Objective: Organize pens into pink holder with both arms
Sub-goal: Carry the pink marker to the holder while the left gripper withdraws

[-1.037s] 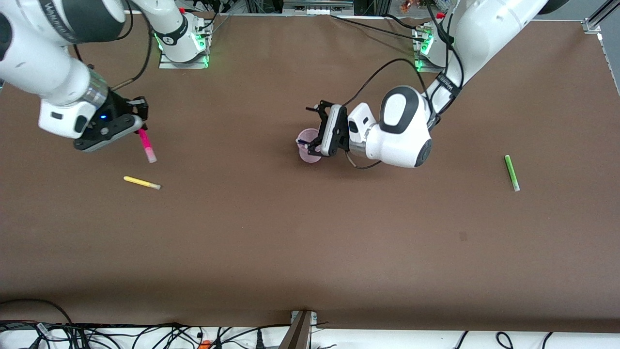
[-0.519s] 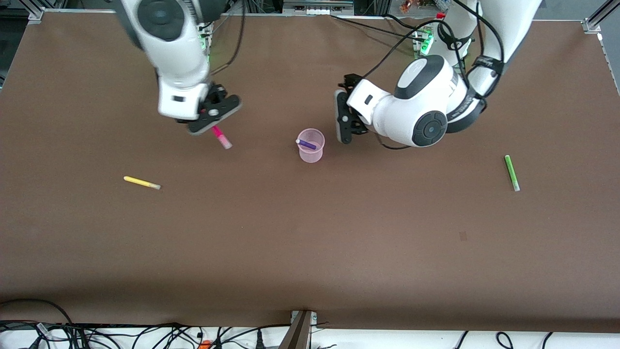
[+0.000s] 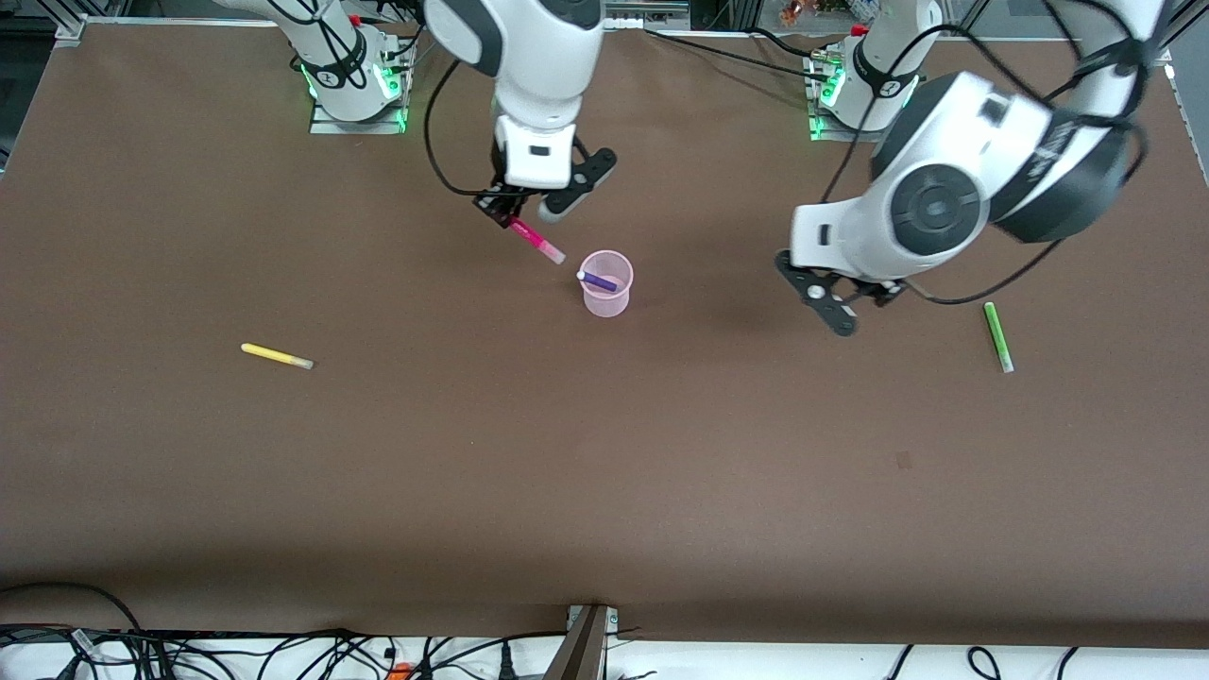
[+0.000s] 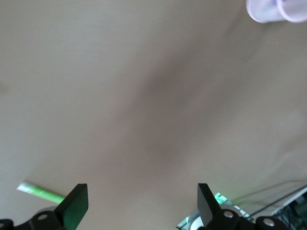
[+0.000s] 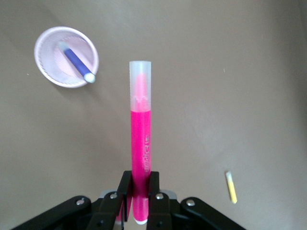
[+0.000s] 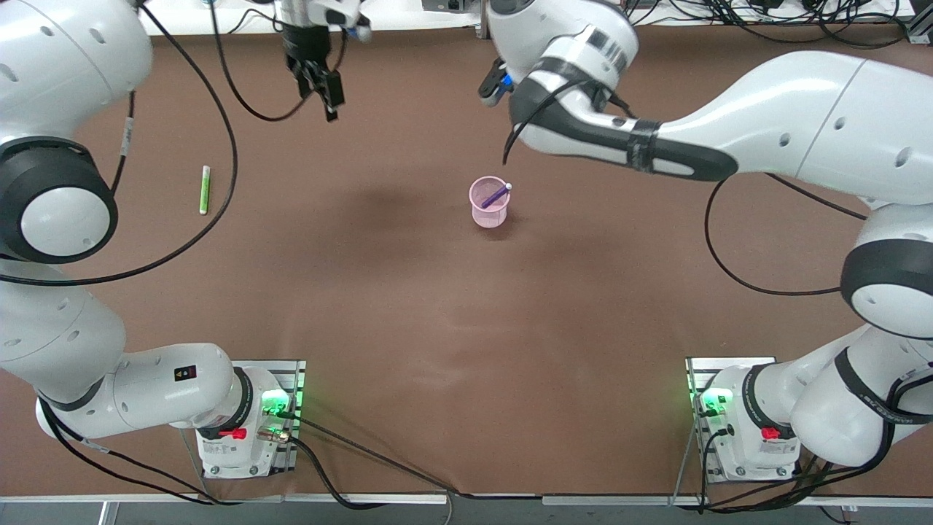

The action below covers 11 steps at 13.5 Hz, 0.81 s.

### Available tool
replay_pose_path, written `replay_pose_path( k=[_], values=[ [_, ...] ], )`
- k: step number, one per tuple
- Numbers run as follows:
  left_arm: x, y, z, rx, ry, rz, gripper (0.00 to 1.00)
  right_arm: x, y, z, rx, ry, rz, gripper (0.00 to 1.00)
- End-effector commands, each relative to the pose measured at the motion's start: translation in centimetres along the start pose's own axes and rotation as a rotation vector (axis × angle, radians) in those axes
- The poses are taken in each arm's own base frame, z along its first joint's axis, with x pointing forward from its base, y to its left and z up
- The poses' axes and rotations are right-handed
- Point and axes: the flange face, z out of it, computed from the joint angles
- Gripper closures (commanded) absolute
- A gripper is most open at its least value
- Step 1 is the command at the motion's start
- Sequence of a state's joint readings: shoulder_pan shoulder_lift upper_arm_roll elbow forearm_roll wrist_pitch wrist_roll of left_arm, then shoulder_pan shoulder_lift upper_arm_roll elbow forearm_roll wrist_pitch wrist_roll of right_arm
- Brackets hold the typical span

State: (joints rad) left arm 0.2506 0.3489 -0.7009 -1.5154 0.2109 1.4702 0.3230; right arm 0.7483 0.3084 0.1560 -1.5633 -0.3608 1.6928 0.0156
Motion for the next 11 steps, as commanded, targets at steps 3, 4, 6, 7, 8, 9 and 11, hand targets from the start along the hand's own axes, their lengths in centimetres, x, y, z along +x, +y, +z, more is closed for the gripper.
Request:
replay_pose_path(
  k=[3,4,6,7,8,9,11],
  values=[
    [-6.5,-8.2,-5.9,0.017,0.082,-0.190,0.00,5.5,-7.0,2.9,-0.145,-0.080,-0.118,1.00],
    [-7.1,-8.8,-6.9,0.024,0.100,-0.211,0.00,5.9,-8.3,3.8,-0.178,-0.107,-0.142,1.00],
    [-9.5,-10.8,-9.1,0.061,0.114,-0.304,0.00,6.0,-9.8,5.0,-0.233,-0.159,-0.173,1.00],
    [-10.8,-11.5,-11.2,0.067,0.154,-0.405,0.00,5.8,-10.3,5.4,-0.255,-0.184,-0.182,1.00],
    [-11.4,-12.1,-11.3,0.064,0.152,-0.478,0.00,5.8,-10.7,6.1,-0.276,-0.210,-0.189,1.00],
    [-11.8,-13.0,-10.8,0.060,0.143,-0.523,0.00,5.9,-11.0,7.0,-0.297,-0.235,-0.197,1.00],
    [-11.6,-12.1,-11.3,0.065,0.149,-0.574,0.00,6.2,-12.0,8.4,-0.307,-0.256,-0.216,1.00]
  ],
)
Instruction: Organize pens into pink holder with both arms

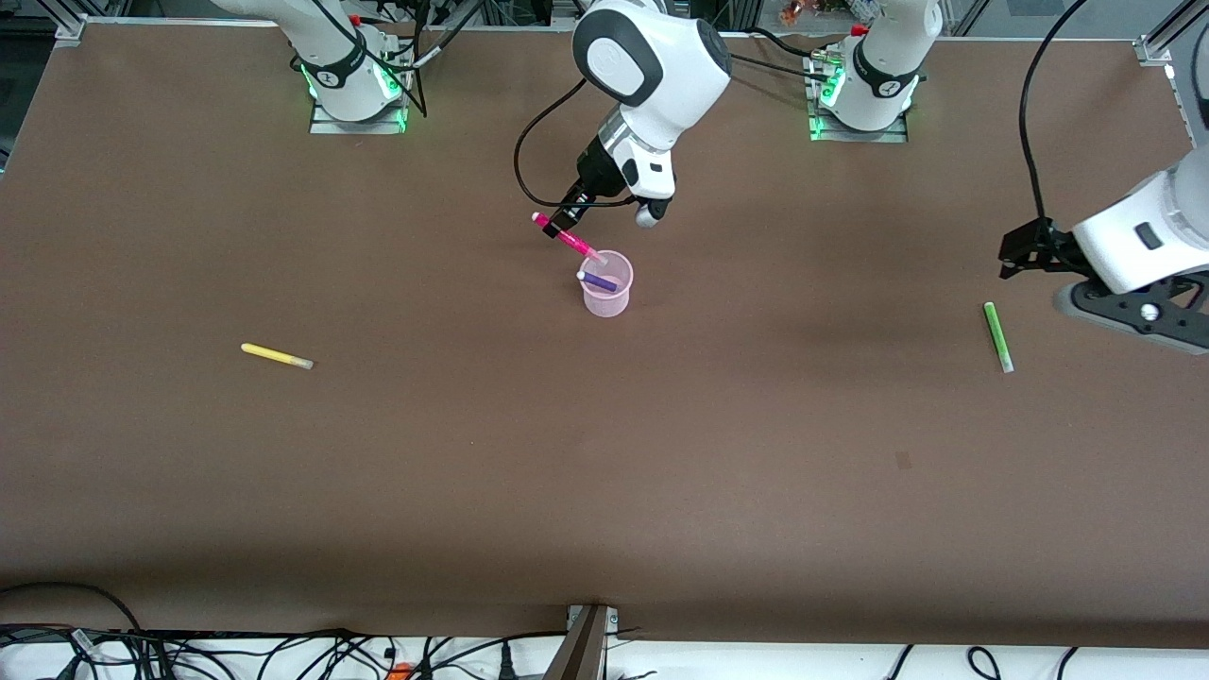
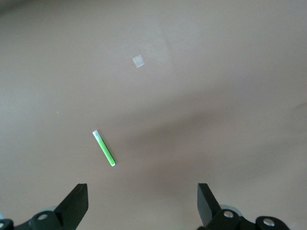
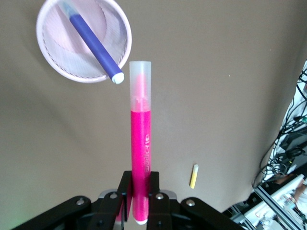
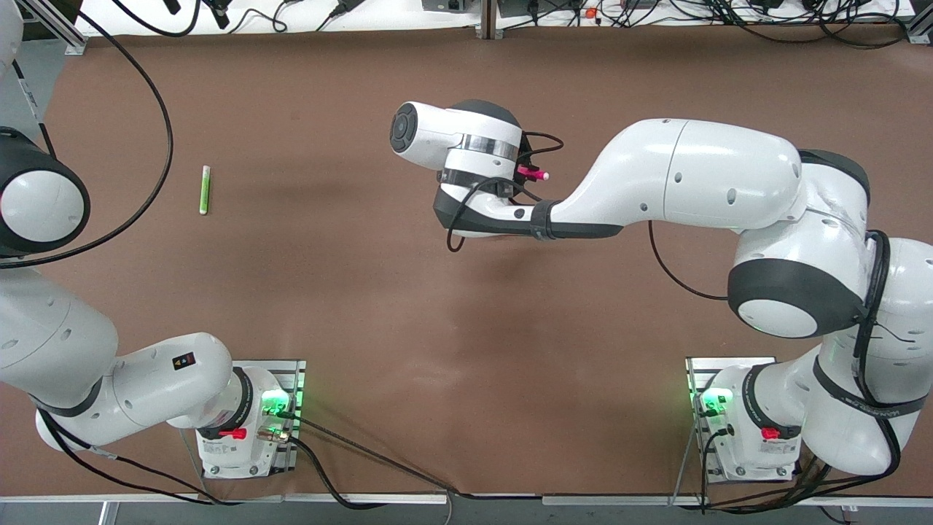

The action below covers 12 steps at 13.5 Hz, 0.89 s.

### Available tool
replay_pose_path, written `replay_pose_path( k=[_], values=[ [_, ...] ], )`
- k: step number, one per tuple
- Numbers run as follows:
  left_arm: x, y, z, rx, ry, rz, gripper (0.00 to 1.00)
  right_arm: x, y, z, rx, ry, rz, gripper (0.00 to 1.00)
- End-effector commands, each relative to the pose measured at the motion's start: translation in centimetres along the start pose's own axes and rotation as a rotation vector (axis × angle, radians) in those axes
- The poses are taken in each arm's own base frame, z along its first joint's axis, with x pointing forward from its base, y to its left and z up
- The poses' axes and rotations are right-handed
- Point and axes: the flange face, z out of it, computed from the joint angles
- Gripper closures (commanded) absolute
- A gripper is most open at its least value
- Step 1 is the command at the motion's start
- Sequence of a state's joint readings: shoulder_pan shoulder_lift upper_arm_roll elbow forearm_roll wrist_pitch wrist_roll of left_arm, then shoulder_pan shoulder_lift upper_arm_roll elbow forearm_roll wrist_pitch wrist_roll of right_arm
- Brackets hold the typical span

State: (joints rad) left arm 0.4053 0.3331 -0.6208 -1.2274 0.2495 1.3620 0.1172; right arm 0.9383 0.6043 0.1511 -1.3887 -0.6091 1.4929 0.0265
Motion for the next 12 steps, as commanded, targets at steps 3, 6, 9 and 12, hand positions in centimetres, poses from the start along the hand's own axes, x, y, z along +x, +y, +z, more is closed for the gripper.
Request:
replay_pose_path(
  k=[3,6,9,12],
  values=[
    [-1.6,2.9,-0.8,0.043,-0.016,-0.188,0.00,1.9,-3.0,1.3,-0.044,-0.048,-0.043,1.00],
    [-3.7,1.6,0.0,-0.055,0.019,-0.258,0.00,2.9,-4.3,2.7,-0.073,-0.070,-0.063,1.00],
    [-7.2,2.3,0.6,-0.025,0.146,-0.274,0.00,3.1,-4.2,3.0,-0.086,-0.072,-0.061,1.00],
    [-9.0,2.1,0.8,-0.026,0.161,-0.291,0.00,3.5,-4.4,3.2,-0.096,-0.061,-0.022,1.00]
  ],
)
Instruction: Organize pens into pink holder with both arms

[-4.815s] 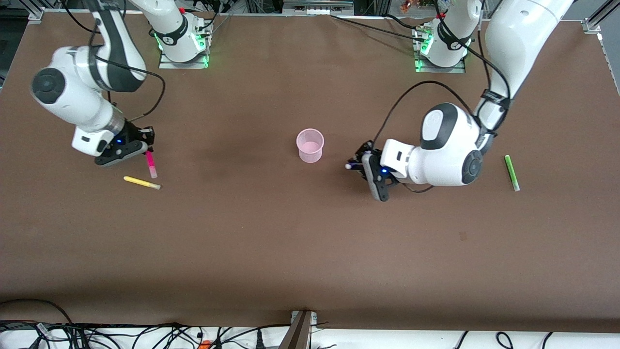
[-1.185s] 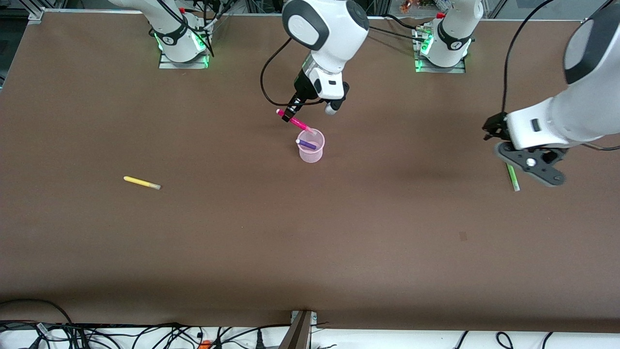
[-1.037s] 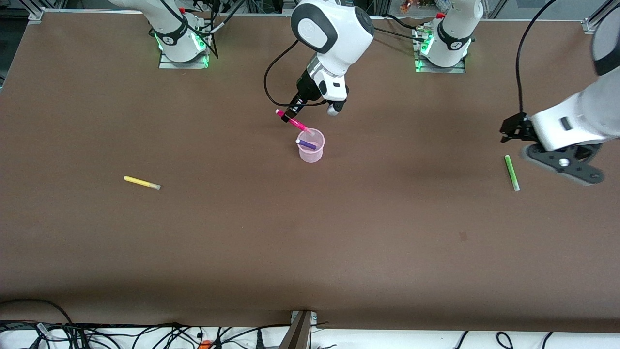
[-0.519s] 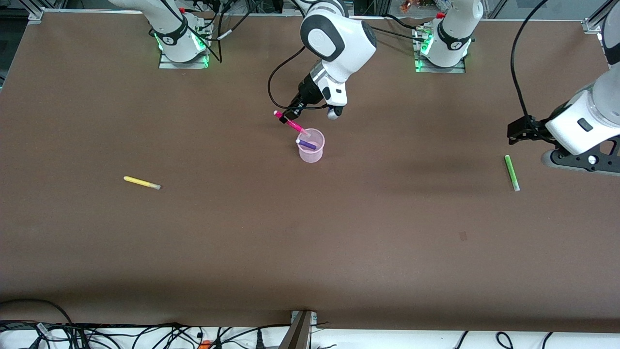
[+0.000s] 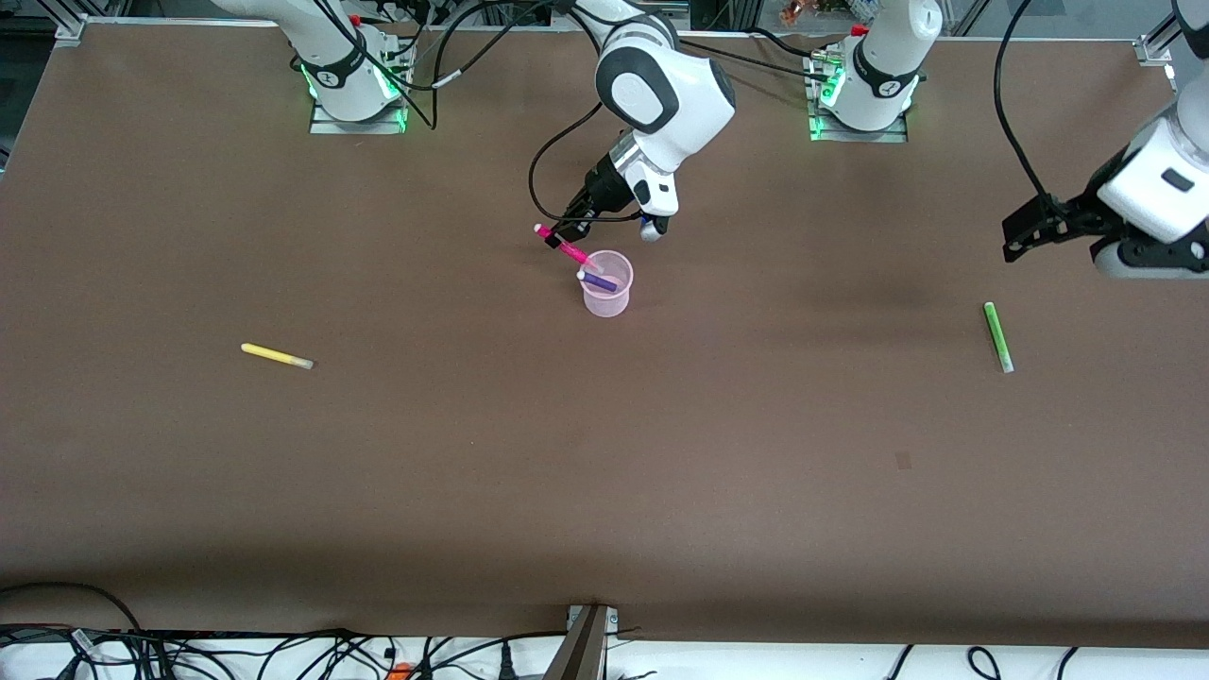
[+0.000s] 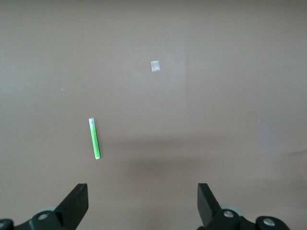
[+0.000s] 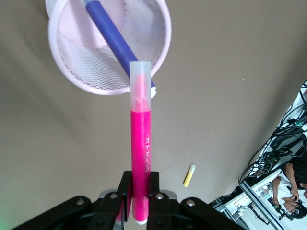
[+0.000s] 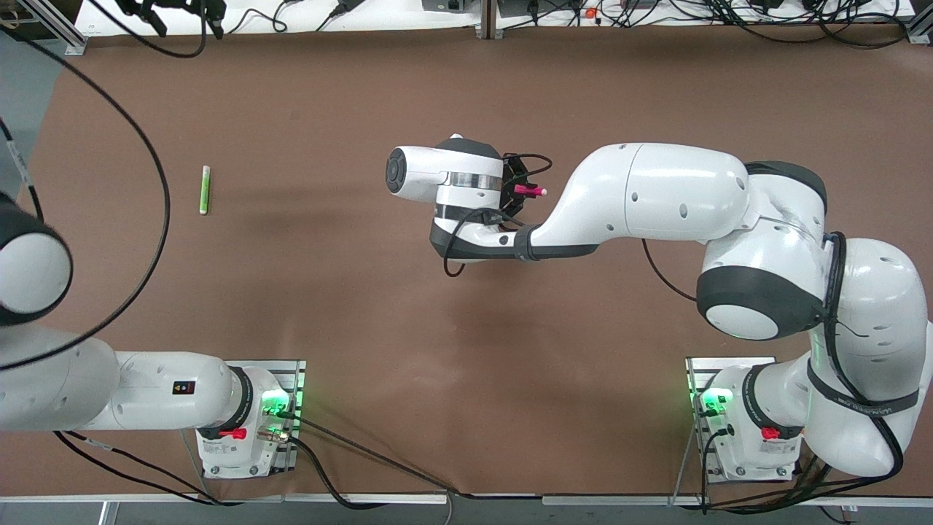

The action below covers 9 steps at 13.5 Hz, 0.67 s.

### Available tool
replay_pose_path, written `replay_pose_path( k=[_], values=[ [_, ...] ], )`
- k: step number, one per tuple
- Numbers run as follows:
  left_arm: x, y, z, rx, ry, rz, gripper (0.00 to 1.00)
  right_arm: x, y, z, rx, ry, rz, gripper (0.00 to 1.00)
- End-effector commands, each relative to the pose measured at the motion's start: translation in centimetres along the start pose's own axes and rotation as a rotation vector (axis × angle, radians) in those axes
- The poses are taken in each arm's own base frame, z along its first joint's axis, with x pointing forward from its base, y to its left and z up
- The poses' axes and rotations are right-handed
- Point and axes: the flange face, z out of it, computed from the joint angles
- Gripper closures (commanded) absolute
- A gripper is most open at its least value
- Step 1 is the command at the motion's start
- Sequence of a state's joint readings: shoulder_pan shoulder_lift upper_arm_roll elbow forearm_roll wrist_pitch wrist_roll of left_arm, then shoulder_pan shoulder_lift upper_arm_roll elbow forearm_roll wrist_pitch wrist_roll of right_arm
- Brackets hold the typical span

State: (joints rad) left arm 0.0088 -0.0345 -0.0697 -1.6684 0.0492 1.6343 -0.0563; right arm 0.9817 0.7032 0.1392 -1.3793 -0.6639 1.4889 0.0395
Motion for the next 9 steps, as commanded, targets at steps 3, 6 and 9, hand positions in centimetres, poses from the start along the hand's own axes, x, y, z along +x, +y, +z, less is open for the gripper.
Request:
replay_pose_path(
  k=[3,6,9],
  values=[
    [-1.5,-0.1,0.4,-0.021,0.018,-0.010,0.00,1.2,-0.6,-0.6,-0.027,0.011,0.045,1.00],
    [-0.9,-0.4,0.0,-0.024,0.012,-0.015,0.00,1.4,-0.4,-0.9,-0.025,0.020,0.051,1.00],
    [-0.4,0.1,-0.2,-0.024,0.014,-0.009,0.00,2.2,-0.9,-0.7,-0.024,0.030,0.050,1.00]
  ],
)
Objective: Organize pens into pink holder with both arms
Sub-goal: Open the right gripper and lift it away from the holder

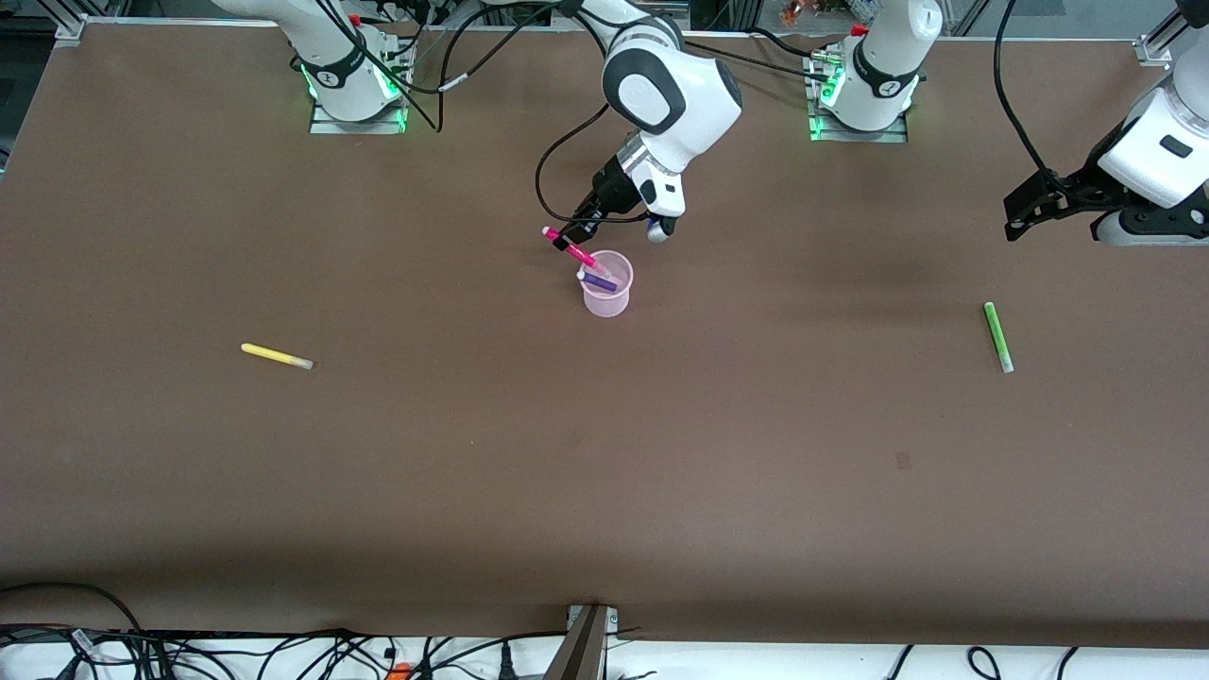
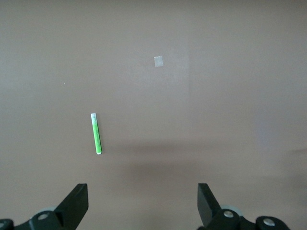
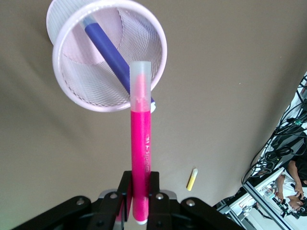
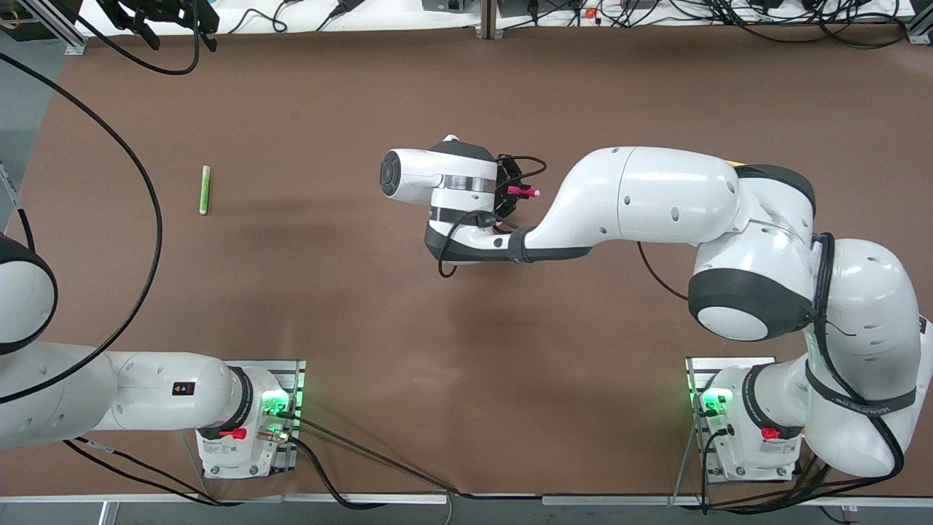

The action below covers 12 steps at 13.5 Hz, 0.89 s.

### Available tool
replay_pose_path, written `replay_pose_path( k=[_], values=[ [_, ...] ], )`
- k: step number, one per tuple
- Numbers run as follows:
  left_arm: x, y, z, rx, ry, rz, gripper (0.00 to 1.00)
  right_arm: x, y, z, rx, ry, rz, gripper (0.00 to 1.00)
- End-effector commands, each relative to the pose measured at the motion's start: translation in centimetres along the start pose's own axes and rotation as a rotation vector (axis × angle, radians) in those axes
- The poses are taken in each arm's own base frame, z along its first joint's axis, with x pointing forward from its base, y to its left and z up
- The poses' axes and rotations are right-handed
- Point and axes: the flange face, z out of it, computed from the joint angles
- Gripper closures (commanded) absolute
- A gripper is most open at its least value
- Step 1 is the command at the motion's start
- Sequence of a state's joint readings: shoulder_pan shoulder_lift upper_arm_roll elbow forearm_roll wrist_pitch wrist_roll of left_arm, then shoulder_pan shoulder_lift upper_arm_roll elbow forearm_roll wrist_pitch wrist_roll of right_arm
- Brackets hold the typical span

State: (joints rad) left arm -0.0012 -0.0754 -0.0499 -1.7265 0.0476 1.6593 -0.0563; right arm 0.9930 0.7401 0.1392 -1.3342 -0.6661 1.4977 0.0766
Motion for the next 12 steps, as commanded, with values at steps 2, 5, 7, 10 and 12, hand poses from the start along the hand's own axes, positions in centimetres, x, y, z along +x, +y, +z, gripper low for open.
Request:
replay_pose_path(
  k=[2,5,7,10,12],
  values=[
    [1.0,0.6,0.0,-0.023,-0.002,0.005,0.00,1.3,-0.6,-0.3,-0.021,0.025,0.011,1.00],
    [1.1,0.9,-0.2,-0.024,0.003,0.008,0.00,1.4,-0.6,-0.3,-0.021,0.028,0.010,1.00],
    [1.1,1.1,-0.3,-0.024,0.005,0.012,0.00,1.5,-0.7,-0.1,-0.021,0.026,0.010,0.67],
    [1.1,1.2,-0.4,-0.024,0.008,0.011,0.00,1.4,-0.7,-0.4,-0.021,0.030,0.010,0.15],
    [1.1,1.2,-0.4,-0.025,0.008,0.008,0.00,1.3,0.5,-1.6,-0.018,0.047,0.028,0.01]
  ],
)
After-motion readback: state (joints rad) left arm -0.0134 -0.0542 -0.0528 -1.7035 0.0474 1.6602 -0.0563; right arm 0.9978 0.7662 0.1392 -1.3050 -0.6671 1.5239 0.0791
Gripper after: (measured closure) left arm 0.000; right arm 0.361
